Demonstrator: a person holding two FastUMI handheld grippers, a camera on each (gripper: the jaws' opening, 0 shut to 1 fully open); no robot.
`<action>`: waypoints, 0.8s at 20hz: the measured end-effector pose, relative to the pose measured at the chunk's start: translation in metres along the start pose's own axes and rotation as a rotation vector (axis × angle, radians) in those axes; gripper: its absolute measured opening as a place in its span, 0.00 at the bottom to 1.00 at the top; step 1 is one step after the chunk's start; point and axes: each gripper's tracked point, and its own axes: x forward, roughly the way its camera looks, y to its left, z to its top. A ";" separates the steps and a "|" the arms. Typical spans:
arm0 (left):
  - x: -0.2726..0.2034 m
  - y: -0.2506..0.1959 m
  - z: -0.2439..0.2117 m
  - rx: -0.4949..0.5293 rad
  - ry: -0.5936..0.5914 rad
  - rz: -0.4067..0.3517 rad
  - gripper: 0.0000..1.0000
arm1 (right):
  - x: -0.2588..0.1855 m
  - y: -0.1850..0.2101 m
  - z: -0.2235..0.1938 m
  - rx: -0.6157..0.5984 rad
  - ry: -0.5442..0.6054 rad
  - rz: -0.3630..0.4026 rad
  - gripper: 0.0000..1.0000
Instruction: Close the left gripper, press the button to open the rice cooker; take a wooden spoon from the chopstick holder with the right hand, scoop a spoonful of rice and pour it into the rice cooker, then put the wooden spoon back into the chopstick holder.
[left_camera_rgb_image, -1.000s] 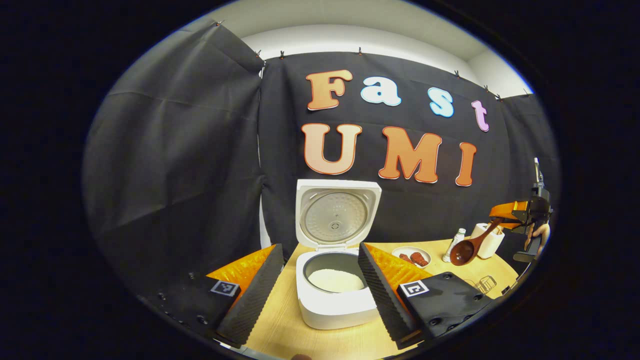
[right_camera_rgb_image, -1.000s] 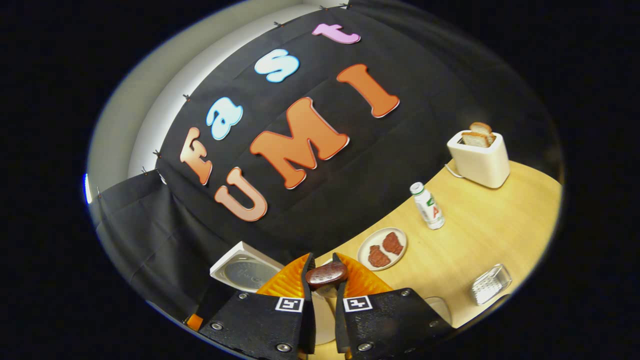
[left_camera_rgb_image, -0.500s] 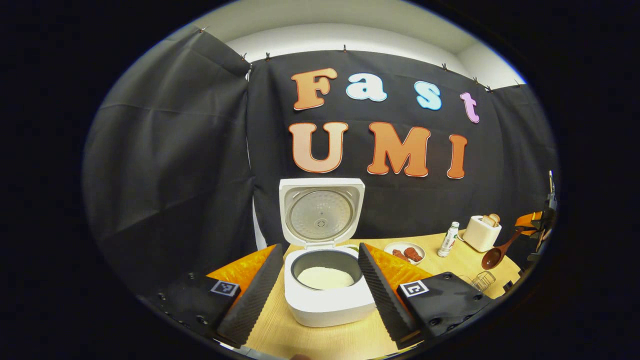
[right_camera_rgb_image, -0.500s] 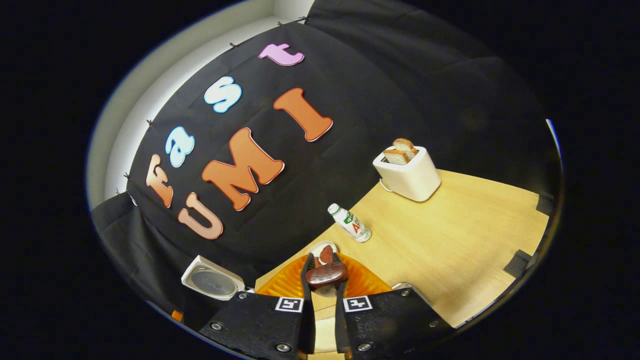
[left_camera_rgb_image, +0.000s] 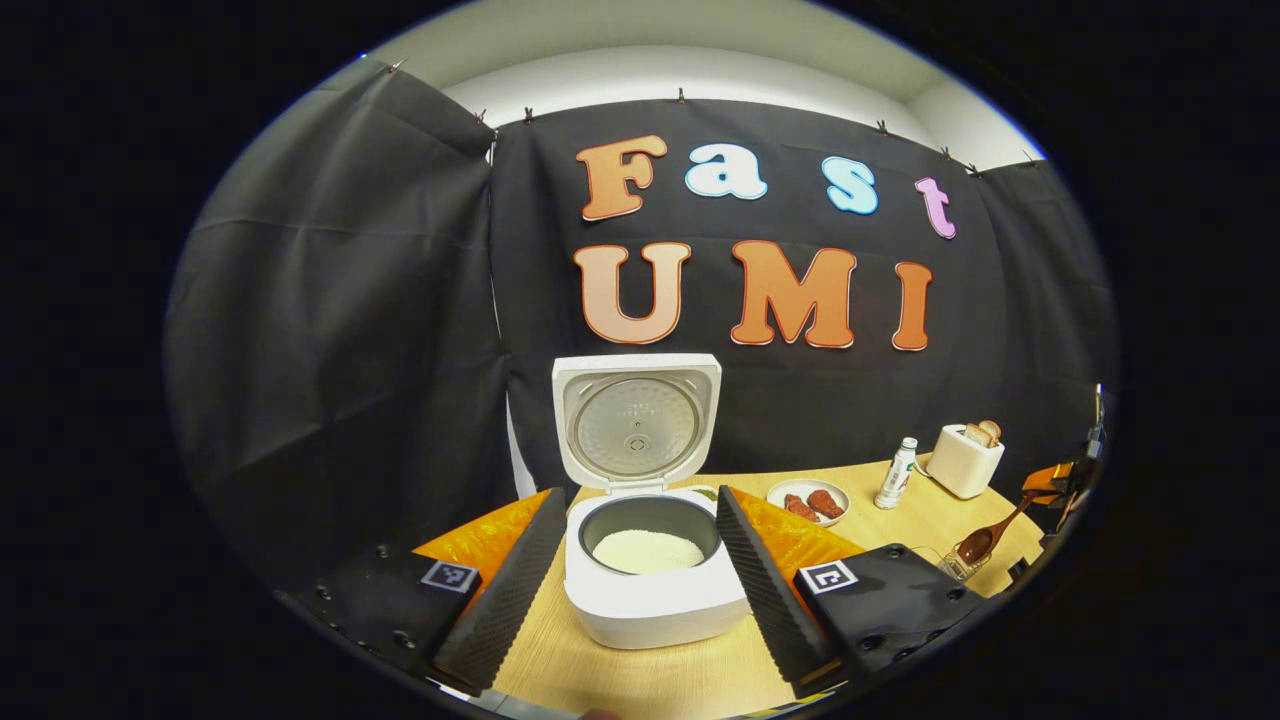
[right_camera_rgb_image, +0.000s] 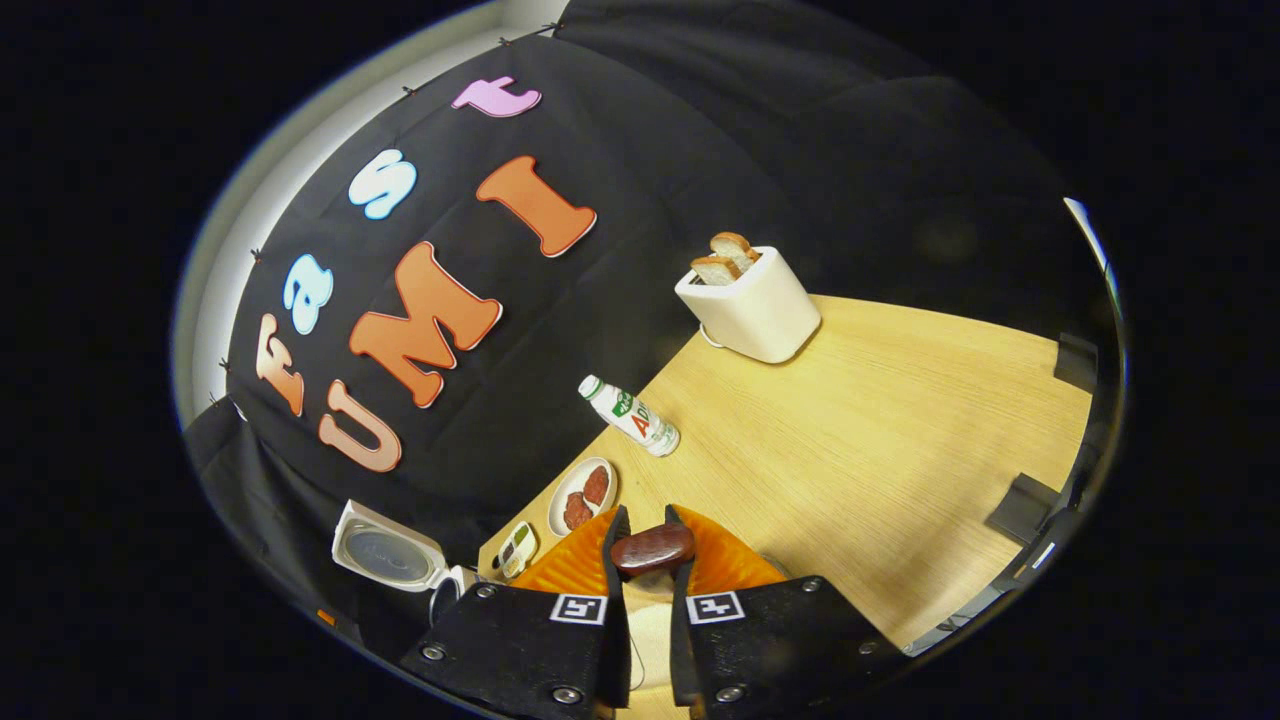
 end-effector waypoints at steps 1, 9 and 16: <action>-0.001 0.000 -0.001 0.001 0.002 0.004 1.00 | 0.003 -0.002 -0.005 0.003 0.012 -0.001 0.15; -0.006 -0.001 0.005 -0.032 0.000 0.028 1.00 | 0.024 -0.019 -0.028 -0.050 0.032 -0.021 0.16; -0.002 0.006 0.021 -0.017 -0.022 0.049 1.00 | 0.021 -0.016 -0.020 -0.121 0.011 -0.058 0.65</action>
